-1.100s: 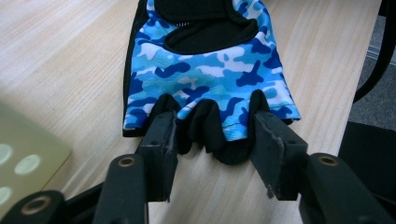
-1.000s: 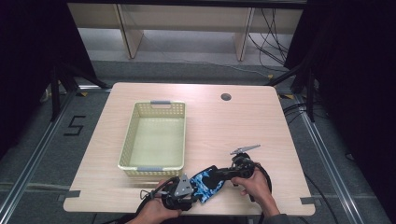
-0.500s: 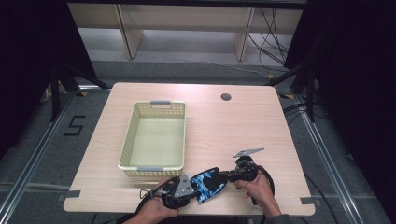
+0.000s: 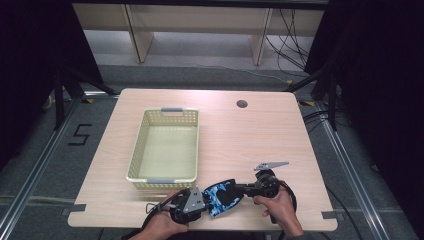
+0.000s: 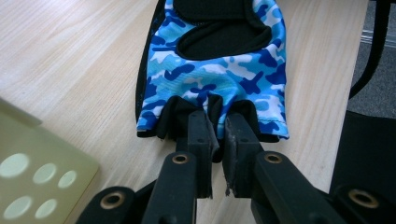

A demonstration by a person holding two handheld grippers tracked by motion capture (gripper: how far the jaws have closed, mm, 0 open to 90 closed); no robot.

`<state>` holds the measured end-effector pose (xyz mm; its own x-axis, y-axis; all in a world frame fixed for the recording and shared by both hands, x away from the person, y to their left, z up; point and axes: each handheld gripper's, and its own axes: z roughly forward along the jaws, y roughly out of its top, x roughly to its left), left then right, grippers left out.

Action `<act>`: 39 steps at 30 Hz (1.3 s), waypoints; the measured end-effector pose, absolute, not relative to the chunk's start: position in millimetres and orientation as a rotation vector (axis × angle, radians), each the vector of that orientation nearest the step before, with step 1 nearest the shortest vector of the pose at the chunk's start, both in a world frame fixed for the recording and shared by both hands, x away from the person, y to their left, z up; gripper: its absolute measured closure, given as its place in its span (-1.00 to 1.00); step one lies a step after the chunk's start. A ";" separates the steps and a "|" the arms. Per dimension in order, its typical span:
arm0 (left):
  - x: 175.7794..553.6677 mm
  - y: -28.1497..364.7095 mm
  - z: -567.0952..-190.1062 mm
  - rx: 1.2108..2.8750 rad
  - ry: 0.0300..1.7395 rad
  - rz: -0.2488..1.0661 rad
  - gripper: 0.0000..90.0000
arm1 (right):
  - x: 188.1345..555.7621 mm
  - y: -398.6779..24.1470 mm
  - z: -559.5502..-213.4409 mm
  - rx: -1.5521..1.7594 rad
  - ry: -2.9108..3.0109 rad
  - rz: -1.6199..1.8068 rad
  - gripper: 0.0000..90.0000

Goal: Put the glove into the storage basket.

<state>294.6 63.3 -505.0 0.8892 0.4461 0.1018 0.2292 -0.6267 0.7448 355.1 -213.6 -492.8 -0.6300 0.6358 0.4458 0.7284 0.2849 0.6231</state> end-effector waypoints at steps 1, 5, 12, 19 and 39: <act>294.2 64.7 -503.8 2.264 0.488 0.347 0.82 | 353.9 -213.2 -491.8 -1.271 -2.415 -1.283 0.89; 290.8 67.2 -498.9 2.252 0.469 0.347 0.82 | 346.3 -213.2 -485.7 -1.261 -2.422 -1.319 0.89; 284.9 70.8 -493.0 2.250 0.442 0.359 0.82 | 334.6 -212.5 -475.9 -1.255 -2.418 -1.361 0.89; 280.0 74.3 -483.7 2.240 0.429 0.357 0.82 | 322.9 -210.0 -463.0 -1.225 -2.427 -1.418 0.89; 282.9 99.1 -444.0 2.234 0.408 0.414 0.82 | 315.9 -191.5 -424.6 -1.088 -2.476 -1.526 0.90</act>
<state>282.9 99.1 -444.0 0.8939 0.4186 0.1600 0.1530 -0.6207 0.7690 315.9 -191.5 -424.6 -0.7538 0.5408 0.3734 0.5767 0.2718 0.7705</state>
